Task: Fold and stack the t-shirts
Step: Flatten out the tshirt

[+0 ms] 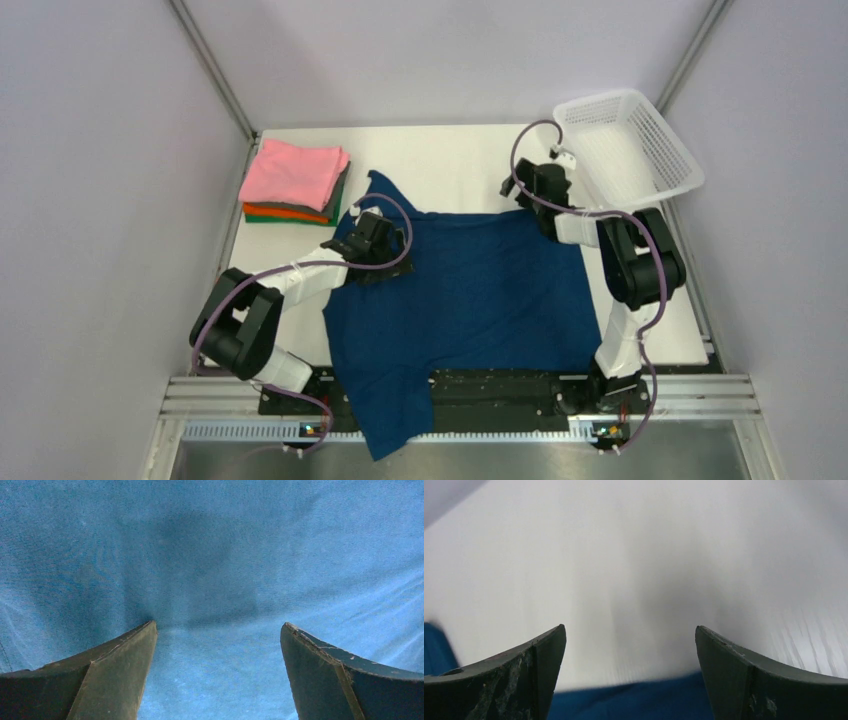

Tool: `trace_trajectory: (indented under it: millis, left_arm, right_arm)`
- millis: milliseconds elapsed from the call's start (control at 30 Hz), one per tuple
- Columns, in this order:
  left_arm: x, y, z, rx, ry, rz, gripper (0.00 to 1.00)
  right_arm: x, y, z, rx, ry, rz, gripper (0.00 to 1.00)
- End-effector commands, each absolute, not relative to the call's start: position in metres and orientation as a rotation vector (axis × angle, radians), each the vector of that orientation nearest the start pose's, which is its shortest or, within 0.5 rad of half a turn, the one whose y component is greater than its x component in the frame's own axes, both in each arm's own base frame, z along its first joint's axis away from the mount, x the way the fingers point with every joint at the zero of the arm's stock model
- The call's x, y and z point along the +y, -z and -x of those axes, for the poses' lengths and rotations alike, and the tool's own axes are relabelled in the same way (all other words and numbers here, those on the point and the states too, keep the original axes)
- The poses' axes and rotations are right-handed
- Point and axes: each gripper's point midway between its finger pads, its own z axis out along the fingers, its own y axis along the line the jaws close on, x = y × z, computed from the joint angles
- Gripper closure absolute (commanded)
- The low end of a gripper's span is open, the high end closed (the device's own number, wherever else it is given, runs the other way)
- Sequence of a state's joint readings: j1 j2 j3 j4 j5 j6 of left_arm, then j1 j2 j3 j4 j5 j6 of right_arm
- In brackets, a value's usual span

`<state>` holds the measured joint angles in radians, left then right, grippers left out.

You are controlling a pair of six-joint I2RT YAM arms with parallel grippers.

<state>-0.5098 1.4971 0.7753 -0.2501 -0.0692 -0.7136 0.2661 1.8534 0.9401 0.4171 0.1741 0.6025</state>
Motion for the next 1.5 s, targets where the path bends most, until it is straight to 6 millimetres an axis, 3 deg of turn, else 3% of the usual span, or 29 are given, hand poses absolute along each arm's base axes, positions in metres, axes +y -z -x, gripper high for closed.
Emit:
trace_trajectory:
  millis: [0,100,233,367,500,667,833,1000,1133,1300,1467]
  left_arm:
    - [-0.162,-0.023,-0.274,2.607,0.303,0.333,0.01]
    - [-0.16,-0.025,-0.272,2.596,0.303,0.334,0.01]
    - [-0.164,-0.031,-0.275,2.582,0.333,0.333,0.01]
    - [-0.168,-0.036,-0.277,2.568,0.361,0.333,0.01]
    - [-0.168,-0.038,-0.279,2.567,0.355,0.324,0.01]
    - [-0.167,-0.038,-0.28,2.567,0.343,0.319,0.01]
    - [-0.164,-0.037,-0.278,2.571,0.327,0.33,0.01]
    - [-0.156,-0.035,-0.274,2.573,0.29,0.34,0.01]
    - [-0.154,-0.033,-0.272,2.581,0.271,0.345,0.01]
    - [-0.153,-0.031,-0.271,2.586,0.26,0.341,0.01]
    - [-0.154,-0.033,-0.272,2.583,0.278,0.34,0.01]
  right_arm:
    - [0.119,-0.11,-0.531,1.891,-0.336,-0.442,0.01]
    - [0.118,-0.129,-0.54,1.893,-0.326,-0.392,0.01]
    - [0.132,-0.14,-0.518,1.983,-0.378,-0.258,0.01]
    - [0.143,-0.119,-0.46,2.148,-0.385,-0.184,0.01]
    - [0.146,-0.082,-0.409,2.291,-0.38,-0.178,0.01]
    - [0.138,-0.052,-0.394,2.375,-0.33,-0.216,0.01]
    - [0.117,-0.033,-0.405,2.389,-0.198,-0.298,0.01]
    - [0.088,-0.033,-0.438,2.315,-0.068,-0.359,0.01]
    - [0.072,-0.058,-0.478,2.182,0.04,-0.346,0.01]
    - [0.069,-0.1,-0.515,2.082,0.074,-0.302,0.01]
    - [0.071,-0.124,-0.525,2.044,0.068,-0.258,0.01]
